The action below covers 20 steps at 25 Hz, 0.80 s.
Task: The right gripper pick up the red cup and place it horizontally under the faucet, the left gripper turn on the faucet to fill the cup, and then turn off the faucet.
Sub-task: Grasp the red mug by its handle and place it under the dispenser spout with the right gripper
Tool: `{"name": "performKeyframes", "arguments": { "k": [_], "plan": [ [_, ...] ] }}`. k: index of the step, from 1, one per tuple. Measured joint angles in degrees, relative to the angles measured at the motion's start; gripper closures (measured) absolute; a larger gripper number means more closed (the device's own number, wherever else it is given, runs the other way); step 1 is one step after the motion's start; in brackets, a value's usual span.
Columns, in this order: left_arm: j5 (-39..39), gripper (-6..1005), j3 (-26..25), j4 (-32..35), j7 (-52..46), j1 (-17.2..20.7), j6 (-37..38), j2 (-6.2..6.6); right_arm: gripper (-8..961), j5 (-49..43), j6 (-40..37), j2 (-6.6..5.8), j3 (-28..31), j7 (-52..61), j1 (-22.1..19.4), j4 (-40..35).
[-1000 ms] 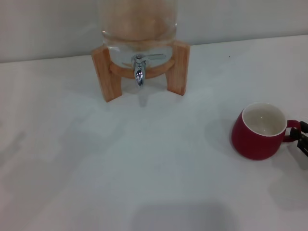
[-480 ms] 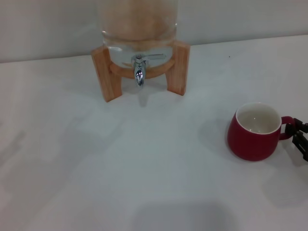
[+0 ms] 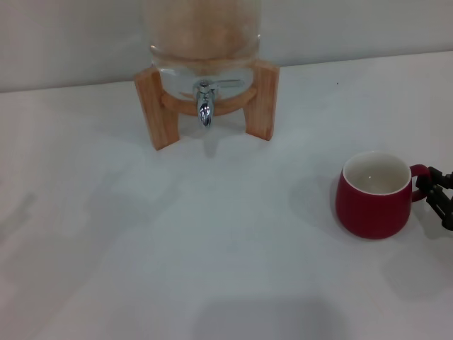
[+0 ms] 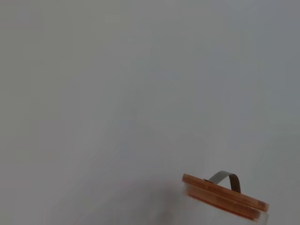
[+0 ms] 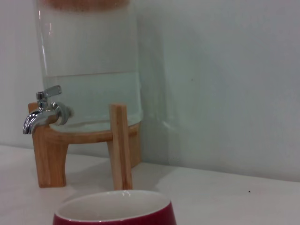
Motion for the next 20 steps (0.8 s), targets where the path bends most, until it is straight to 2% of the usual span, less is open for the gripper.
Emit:
{"name": "performKeyframes", "arguments": {
  "k": [7, 20],
  "plan": [
    [0.2, 109, 0.0, 0.0, -0.1, 0.0, 0.4, 0.0, 801, 1.0, 0.3, -0.01, -0.1, -0.6, 0.5, 1.6],
    [0.3, 110, 0.0, -0.2, 0.0, 0.2, 0.5, 0.05, 804, 0.7, 1.7, 0.11, -2.4, -0.3, 4.3, 2.7]
  ]
}}
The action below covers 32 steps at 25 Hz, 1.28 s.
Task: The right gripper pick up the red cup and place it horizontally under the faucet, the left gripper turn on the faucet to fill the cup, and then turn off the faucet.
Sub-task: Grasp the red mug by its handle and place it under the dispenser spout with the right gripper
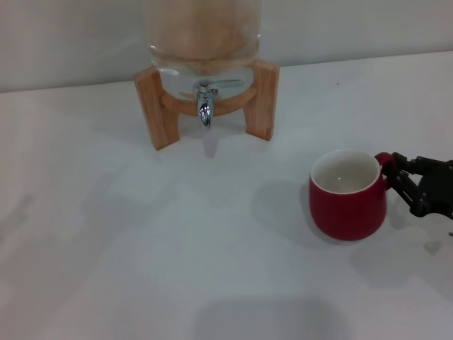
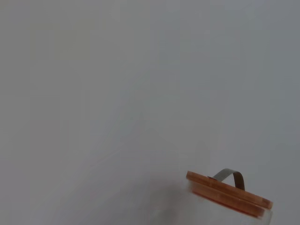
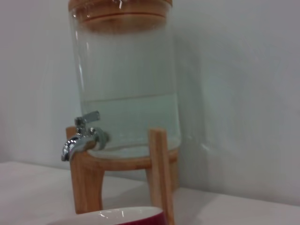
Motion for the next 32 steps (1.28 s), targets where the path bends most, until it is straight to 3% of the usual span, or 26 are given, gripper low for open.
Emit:
{"name": "performKeyframes", "arguments": {
  "k": [17, 32],
  "plan": [
    [0.1, 110, 0.0, 0.0, 0.1, -0.3, 0.0, -0.05, 803, 0.6, -3.1, 0.23, -0.1, -4.3, 4.8, 5.7],
    [0.2, 110, 0.0, -0.1, 0.2, -0.2, 0.0, 0.07, 803, 0.3, -4.7, 0.85, -2.2, -5.2, 9.3, 6.3]
  ]
}}
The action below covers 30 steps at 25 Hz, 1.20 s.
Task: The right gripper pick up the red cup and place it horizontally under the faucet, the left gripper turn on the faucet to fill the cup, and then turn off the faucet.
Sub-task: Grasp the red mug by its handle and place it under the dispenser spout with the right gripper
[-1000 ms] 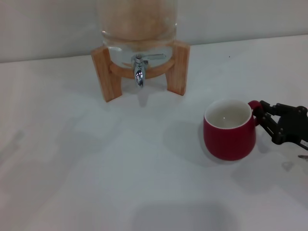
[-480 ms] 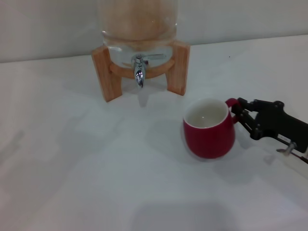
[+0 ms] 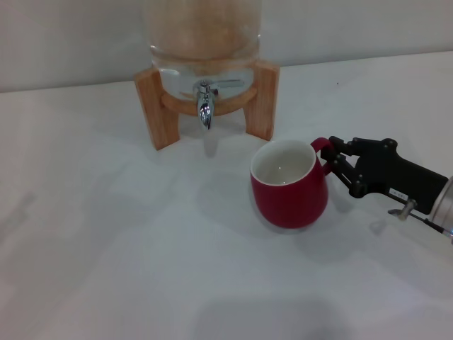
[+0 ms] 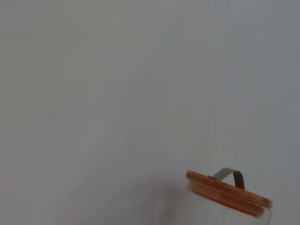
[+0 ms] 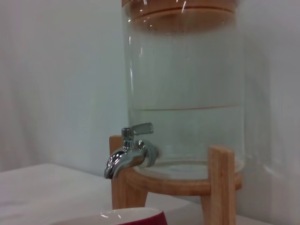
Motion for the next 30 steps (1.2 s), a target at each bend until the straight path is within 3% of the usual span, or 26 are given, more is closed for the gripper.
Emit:
{"name": "performKeyframes", "arguments": {
  "k": [19, 30],
  "plan": [
    [2.2, 111, 0.4, 0.4, 0.1, -0.1, -0.8, -0.06, 803, 0.4, -5.9, 0.19, -0.2, -4.2, 5.7, 4.3],
    [3.7, 111, -3.9, -0.9, 4.1, 3.0, 3.0, -0.45, 804, 0.4, -5.6, 0.1, 0.1, -4.2, 5.6, 4.3]
  ]
}}
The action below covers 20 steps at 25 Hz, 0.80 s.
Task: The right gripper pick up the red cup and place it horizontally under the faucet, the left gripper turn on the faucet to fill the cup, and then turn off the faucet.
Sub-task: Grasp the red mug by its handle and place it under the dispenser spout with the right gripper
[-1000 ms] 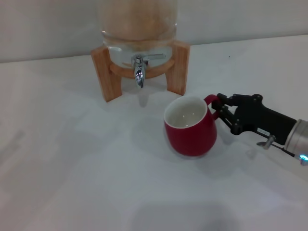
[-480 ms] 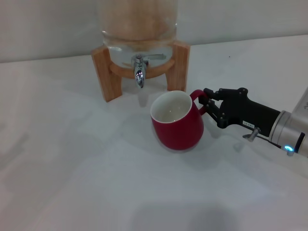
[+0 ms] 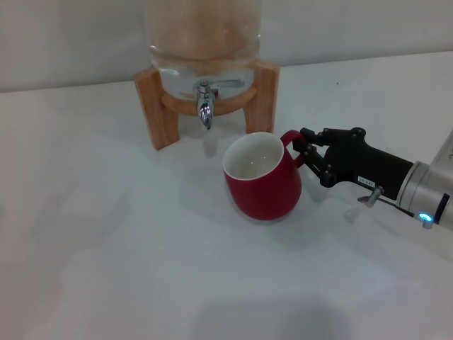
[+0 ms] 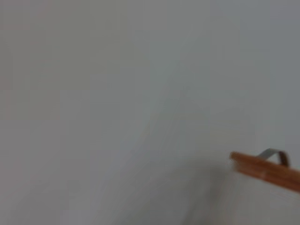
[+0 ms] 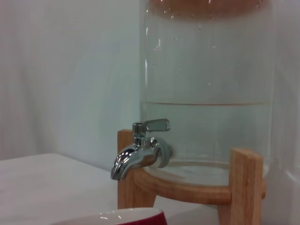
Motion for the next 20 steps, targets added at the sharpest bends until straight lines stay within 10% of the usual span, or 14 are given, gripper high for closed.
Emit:
{"name": "performKeyframes", "arguments": {
  "k": [20],
  "plan": [
    [-0.1, 112, -2.1, -7.0, 6.4, 0.2, 3.2, 0.06, 804, 0.2, -3.9, 0.07, 0.8, -2.9, 4.8, 4.5]
  ]
}}
